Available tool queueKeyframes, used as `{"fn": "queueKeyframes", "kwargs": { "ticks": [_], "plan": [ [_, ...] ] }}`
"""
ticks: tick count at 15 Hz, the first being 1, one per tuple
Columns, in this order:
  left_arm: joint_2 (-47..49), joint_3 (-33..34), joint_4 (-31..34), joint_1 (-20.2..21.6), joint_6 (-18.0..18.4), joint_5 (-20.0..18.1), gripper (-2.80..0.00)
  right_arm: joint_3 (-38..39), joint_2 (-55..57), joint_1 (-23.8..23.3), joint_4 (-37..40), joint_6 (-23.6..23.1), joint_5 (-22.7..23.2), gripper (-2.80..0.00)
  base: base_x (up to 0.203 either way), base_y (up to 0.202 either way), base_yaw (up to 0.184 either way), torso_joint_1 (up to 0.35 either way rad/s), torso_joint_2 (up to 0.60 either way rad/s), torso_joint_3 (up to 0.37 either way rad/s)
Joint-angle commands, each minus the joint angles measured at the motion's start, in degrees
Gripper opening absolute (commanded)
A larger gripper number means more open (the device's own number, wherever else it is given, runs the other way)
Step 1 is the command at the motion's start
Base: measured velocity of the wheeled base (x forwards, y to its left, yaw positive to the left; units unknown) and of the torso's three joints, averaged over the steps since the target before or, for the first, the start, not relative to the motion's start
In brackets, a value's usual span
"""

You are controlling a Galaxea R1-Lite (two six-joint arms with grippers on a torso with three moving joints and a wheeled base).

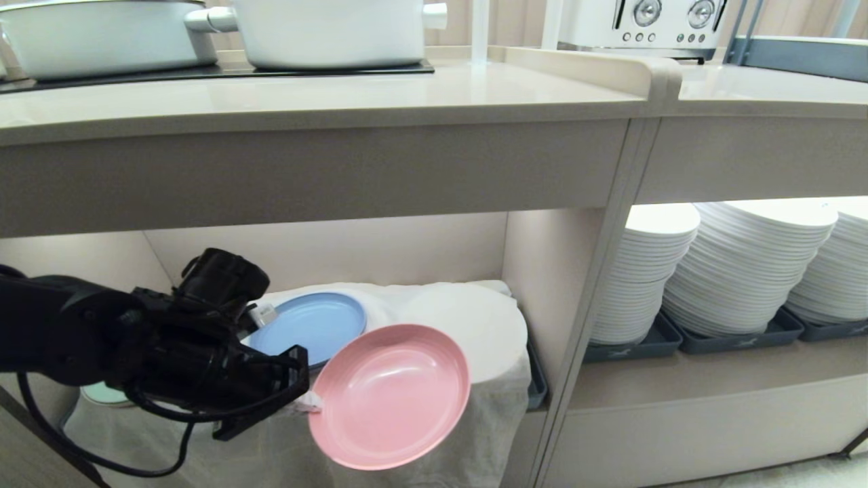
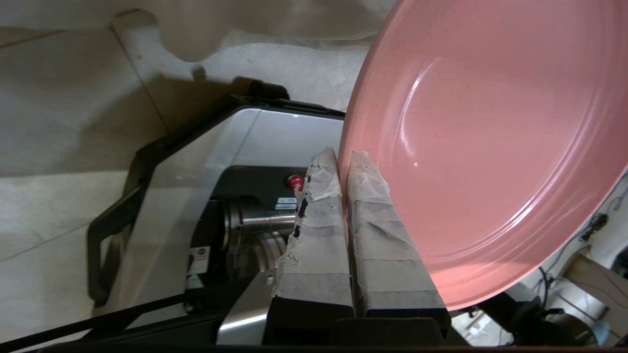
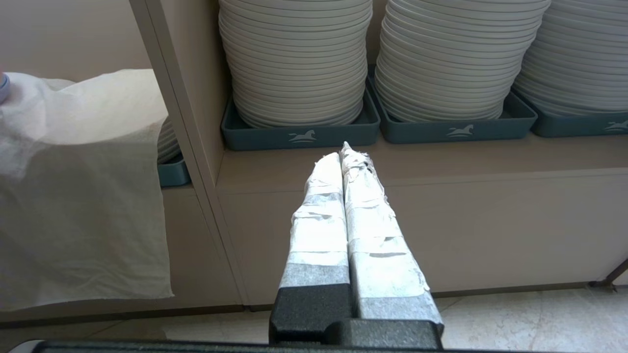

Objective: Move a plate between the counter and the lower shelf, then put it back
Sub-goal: Put the plate in the cupboard

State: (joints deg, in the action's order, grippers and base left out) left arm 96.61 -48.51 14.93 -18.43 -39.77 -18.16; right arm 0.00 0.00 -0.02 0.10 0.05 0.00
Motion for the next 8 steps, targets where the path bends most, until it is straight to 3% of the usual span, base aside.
{"fn": "queueKeyframes", "kwargs": {
  "ticks": [1,8],
  "plan": [
    [1.90,-0.08,-0.86,-1.92,-1.74,-0.12,-2.80,0.00,0.00,0.00,-0.01,0.00,0.00,-2.80,0.000,0.000,0.000,0.000,0.00,0.000],
    [6.57,-0.75,-6.36,-6.48,-8.47,0.16,-2.80,0.00,0.00,0.02,-0.01,0.01,0.00,-2.80,0.000,0.000,0.000,0.000,0.00,0.000]
  ]
}}
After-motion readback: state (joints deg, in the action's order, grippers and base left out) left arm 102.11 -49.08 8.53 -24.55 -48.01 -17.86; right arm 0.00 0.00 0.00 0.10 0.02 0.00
